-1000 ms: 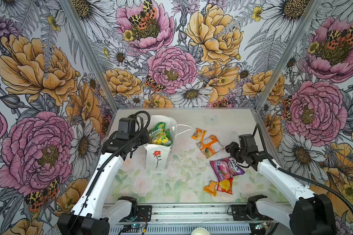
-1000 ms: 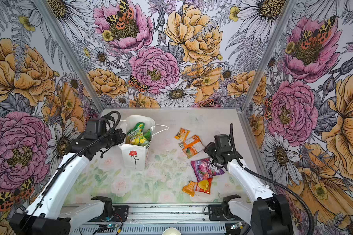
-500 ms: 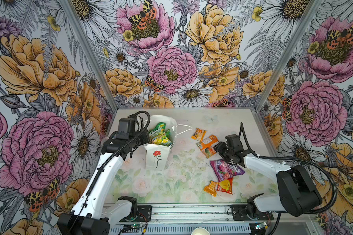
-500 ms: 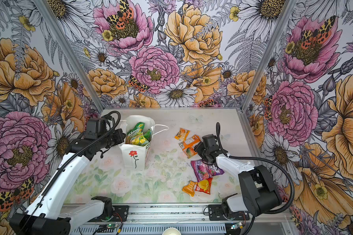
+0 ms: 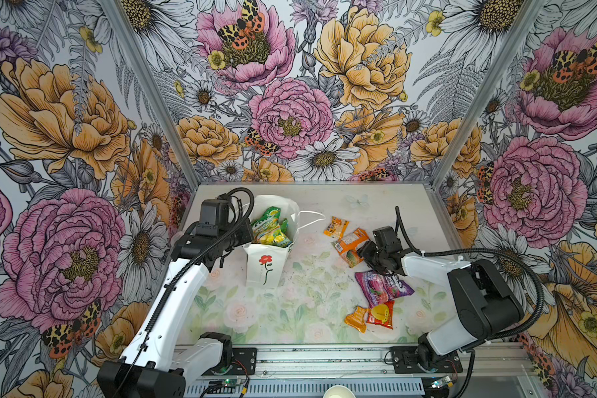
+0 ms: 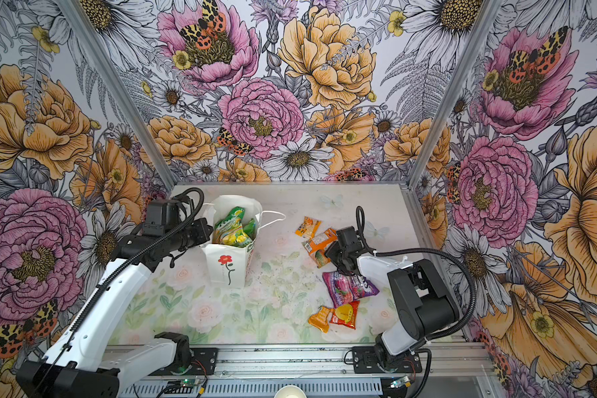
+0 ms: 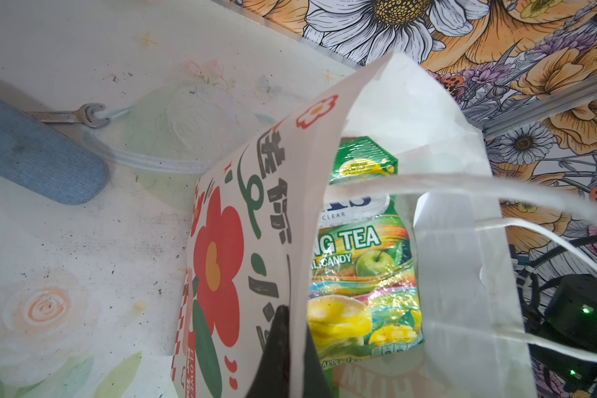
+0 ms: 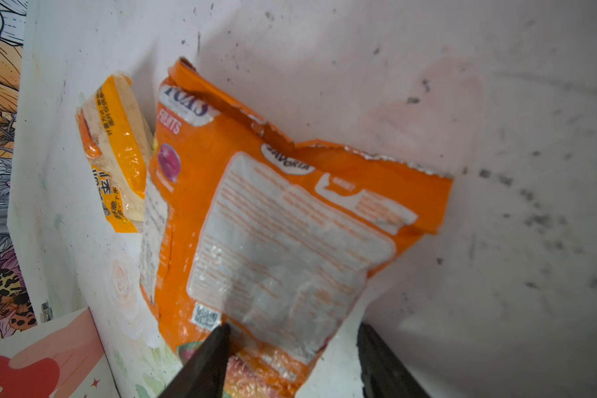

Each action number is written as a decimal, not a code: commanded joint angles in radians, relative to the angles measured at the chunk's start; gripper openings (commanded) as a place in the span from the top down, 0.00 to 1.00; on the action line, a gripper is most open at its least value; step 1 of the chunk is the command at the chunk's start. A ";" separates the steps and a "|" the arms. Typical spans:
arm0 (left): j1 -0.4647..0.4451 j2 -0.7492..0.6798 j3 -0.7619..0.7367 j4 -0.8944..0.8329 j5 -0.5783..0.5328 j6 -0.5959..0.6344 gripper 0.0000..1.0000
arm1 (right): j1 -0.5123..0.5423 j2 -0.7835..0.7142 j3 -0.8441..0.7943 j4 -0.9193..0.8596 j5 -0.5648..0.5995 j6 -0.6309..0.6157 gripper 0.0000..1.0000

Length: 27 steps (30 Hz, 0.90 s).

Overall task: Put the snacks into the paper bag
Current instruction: 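Move the right gripper down to the orange FOX'S fruit bag, then grasp the orange FOX'S bag's end with the right gripper and lift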

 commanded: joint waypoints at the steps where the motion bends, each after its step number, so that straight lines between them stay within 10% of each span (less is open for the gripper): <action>1: 0.012 -0.021 0.008 0.107 0.026 0.003 1.00 | 0.008 0.029 0.028 0.020 -0.011 -0.029 0.41; 12: 0.015 -0.017 0.006 0.107 0.029 0.002 1.00 | 0.009 -0.012 -0.003 0.044 -0.001 -0.023 0.96; 27: 0.019 -0.011 0.008 0.108 0.036 -0.002 1.00 | 0.009 -0.220 0.041 -0.077 0.021 -0.073 1.00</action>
